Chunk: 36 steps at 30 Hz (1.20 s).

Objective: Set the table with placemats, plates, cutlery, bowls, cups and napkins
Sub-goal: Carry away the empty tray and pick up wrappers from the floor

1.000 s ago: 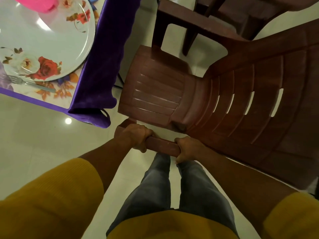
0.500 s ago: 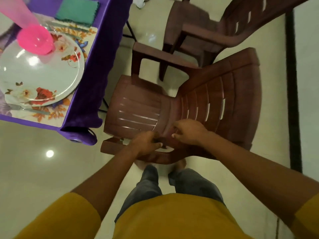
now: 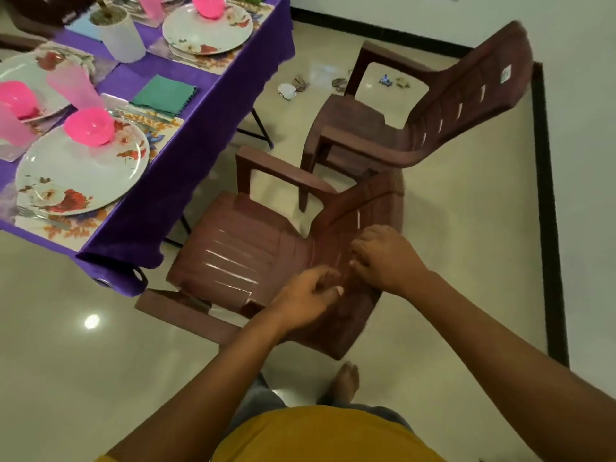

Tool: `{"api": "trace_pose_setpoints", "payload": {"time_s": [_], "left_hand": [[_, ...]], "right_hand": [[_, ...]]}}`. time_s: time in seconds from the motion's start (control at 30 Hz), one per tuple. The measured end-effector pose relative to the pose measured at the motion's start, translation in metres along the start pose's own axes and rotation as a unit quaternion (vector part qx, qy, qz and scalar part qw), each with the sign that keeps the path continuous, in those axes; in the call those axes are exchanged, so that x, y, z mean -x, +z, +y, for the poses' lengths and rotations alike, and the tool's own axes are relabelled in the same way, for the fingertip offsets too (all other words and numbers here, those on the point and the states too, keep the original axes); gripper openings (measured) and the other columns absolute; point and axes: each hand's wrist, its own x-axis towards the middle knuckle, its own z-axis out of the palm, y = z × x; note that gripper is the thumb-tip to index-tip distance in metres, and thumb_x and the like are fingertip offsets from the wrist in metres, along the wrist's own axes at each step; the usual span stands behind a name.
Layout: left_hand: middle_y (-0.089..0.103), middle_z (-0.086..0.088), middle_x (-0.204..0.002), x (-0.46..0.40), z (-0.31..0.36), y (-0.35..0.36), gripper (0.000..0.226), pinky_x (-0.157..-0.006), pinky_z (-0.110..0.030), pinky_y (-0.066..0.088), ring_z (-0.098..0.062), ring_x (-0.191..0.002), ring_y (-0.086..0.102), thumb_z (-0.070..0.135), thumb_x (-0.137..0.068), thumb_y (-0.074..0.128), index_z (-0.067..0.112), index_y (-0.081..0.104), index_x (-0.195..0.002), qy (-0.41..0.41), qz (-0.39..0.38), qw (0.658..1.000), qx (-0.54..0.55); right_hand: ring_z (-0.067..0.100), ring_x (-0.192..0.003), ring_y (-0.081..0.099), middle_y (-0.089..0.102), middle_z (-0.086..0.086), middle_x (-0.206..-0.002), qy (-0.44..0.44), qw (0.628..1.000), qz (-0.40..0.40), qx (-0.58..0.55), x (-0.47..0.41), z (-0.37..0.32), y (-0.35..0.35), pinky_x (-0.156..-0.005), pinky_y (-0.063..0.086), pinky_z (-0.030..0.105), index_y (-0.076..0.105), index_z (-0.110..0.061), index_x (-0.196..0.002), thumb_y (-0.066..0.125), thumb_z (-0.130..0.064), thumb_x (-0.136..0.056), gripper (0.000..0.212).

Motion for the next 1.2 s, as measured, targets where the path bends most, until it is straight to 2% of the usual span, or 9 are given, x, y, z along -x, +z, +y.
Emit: {"api": "trace_pose_setpoints", "payload": {"time_s": [0.07,0.13,0.27,0.47,0.6,0.73,0.87,1.0,1.2], "left_hand": [[0.072,0.016,-0.116,-0.013,0.023,0.026,0.040,-0.096,-0.044,0.058,-0.009,-0.107,0.069,0.062,-0.085,0.060,0.045,0.062,-0.121,0.014,0.026,1.000,0.004],[0.072,0.011,-0.113,-0.027,0.038,0.049,0.026,-0.097,-0.047,0.056,-0.011,-0.106,0.068,0.052,-0.091,0.062,0.040,0.061,-0.114,0.018,0.046,0.999,0.021],[0.063,0.011,-0.126,-0.037,0.060,0.079,0.031,-0.098,-0.030,0.044,-0.010,-0.118,0.059,0.034,-0.108,0.049,0.034,0.056,-0.138,0.006,0.099,0.992,0.077],[0.052,0.007,-0.151,-0.053,0.060,0.086,0.053,-0.117,-0.036,0.035,-0.016,-0.139,0.048,0.055,-0.107,0.036,0.032,0.046,-0.154,-0.063,0.106,0.990,0.071],[0.047,0.003,-0.154,-0.074,0.057,0.083,0.049,-0.124,-0.034,0.026,-0.016,-0.145,0.042,0.042,-0.114,0.030,0.021,0.043,-0.156,-0.095,0.074,0.985,0.125],[0.055,-0.008,-0.147,-0.097,0.060,0.079,0.049,-0.120,-0.039,0.038,-0.022,-0.133,0.054,0.039,-0.114,0.033,0.014,0.043,-0.155,-0.138,0.078,0.966,0.206],[0.048,-0.009,-0.154,-0.119,0.057,0.076,0.051,-0.113,-0.030,0.036,-0.022,-0.137,0.049,0.039,-0.114,0.032,0.013,0.039,-0.157,-0.182,0.070,0.956,0.220],[0.040,-0.011,-0.162,-0.127,0.063,0.073,0.057,-0.119,-0.035,0.031,-0.029,-0.147,0.041,0.041,-0.113,0.033,0.011,0.030,-0.160,-0.248,0.086,0.936,0.235],[0.031,-0.011,-0.168,-0.103,0.057,0.070,0.078,-0.125,-0.040,0.029,-0.032,-0.150,0.036,0.063,-0.104,0.040,0.014,0.025,-0.164,-0.375,0.095,0.899,0.204]], "right_hand": [[0.029,-0.110,0.061,0.069,0.004,-0.098,-0.031,0.999,-0.007,-0.012,0.008,0.018,-0.005,-0.105,0.040,0.043,0.069,-0.019,-0.093,0.046,-0.048,-0.090,0.037],[0.029,-0.126,0.055,0.070,0.005,-0.113,-0.045,0.999,-0.010,-0.013,0.013,0.032,-0.013,-0.116,0.032,0.046,0.072,-0.021,-0.104,0.051,-0.047,-0.094,0.035],[0.026,-0.142,0.043,0.065,0.001,-0.132,-0.065,0.998,-0.012,-0.001,0.015,0.057,-0.029,-0.123,0.022,0.048,0.071,-0.024,-0.118,0.055,-0.050,-0.098,0.036],[0.025,-0.145,0.037,0.062,-0.003,-0.139,-0.107,0.994,-0.035,0.008,-0.001,0.089,-0.038,-0.126,0.015,0.051,0.066,-0.027,-0.130,0.049,-0.052,-0.100,0.042],[0.024,-0.145,0.040,0.064,-0.003,-0.135,-0.133,0.987,-0.089,0.022,-0.027,0.099,-0.039,-0.125,0.011,0.058,0.069,-0.029,-0.126,0.039,-0.057,-0.100,0.048],[0.021,-0.128,0.053,0.069,-0.003,-0.117,-0.163,0.974,-0.139,0.076,-0.073,0.114,-0.037,-0.122,0.004,0.063,0.072,-0.031,-0.116,0.030,-0.063,-0.094,0.057],[0.021,-0.121,0.053,0.069,-0.005,-0.110,-0.182,0.959,-0.177,0.124,-0.112,0.120,-0.039,-0.119,0.017,0.057,0.073,-0.031,-0.110,0.039,-0.058,-0.095,0.046],[0.023,-0.127,0.047,0.061,-0.005,-0.133,-0.180,0.944,-0.216,0.172,-0.133,0.117,-0.045,-0.091,0.032,0.042,0.063,-0.037,-0.132,0.038,-0.058,-0.099,0.047],[0.031,-0.131,0.054,0.054,0.006,-0.146,-0.188,0.915,-0.305,0.187,-0.164,0.113,-0.043,-0.106,0.046,0.046,0.052,-0.028,-0.146,0.040,-0.057,-0.101,0.054]]}}
